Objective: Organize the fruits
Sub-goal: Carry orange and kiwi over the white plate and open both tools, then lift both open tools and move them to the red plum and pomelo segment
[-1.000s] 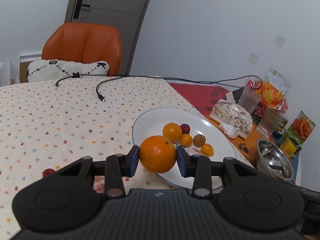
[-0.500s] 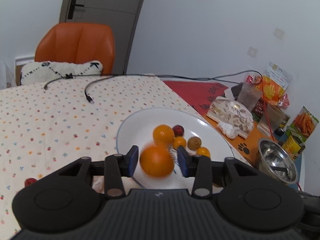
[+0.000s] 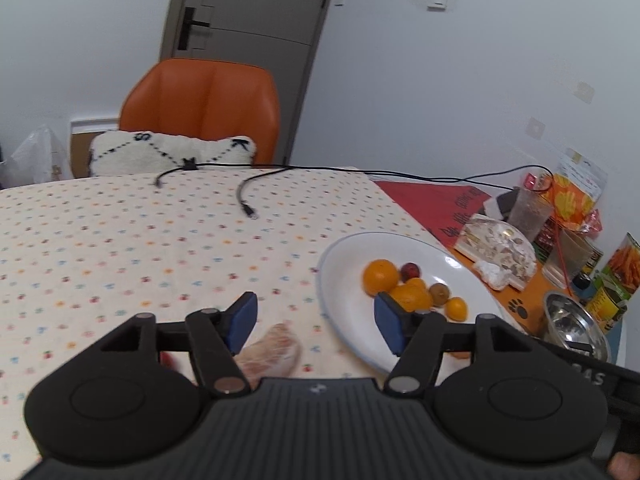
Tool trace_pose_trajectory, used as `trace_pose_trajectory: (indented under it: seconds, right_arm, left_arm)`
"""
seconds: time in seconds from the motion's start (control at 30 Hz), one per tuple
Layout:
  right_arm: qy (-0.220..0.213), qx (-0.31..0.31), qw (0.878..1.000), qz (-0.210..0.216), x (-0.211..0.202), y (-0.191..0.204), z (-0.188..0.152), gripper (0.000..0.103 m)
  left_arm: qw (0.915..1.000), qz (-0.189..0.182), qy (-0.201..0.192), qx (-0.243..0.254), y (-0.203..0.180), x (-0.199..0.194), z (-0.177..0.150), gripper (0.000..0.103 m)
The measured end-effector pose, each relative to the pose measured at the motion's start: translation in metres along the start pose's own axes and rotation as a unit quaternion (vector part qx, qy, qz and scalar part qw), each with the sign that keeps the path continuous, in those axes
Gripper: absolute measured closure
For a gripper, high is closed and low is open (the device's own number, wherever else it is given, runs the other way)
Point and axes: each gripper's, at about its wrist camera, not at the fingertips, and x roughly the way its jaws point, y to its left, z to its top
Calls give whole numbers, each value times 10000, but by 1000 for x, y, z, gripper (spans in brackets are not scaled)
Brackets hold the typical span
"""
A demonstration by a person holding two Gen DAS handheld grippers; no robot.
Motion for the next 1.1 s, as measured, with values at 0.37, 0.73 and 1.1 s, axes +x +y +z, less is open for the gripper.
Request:
trace_pose_trajectory:
  seconds: [0.37,0.73,1.1]
  right_arm:
    - [-38,-124,9999,0,-22,23,-5,68]
    - [-108,-312,9994,64,-41,45,-6,53]
    - [-123,-428,9989,160,-46,56,-14,25]
  left_arm:
    - [9994,225,-159,-219,30,-34,-2,25]
    - [9981,394,-316,-340,55,-66,-4,22]
    - [9971,596,-360,-319,72,-84,-12,16]
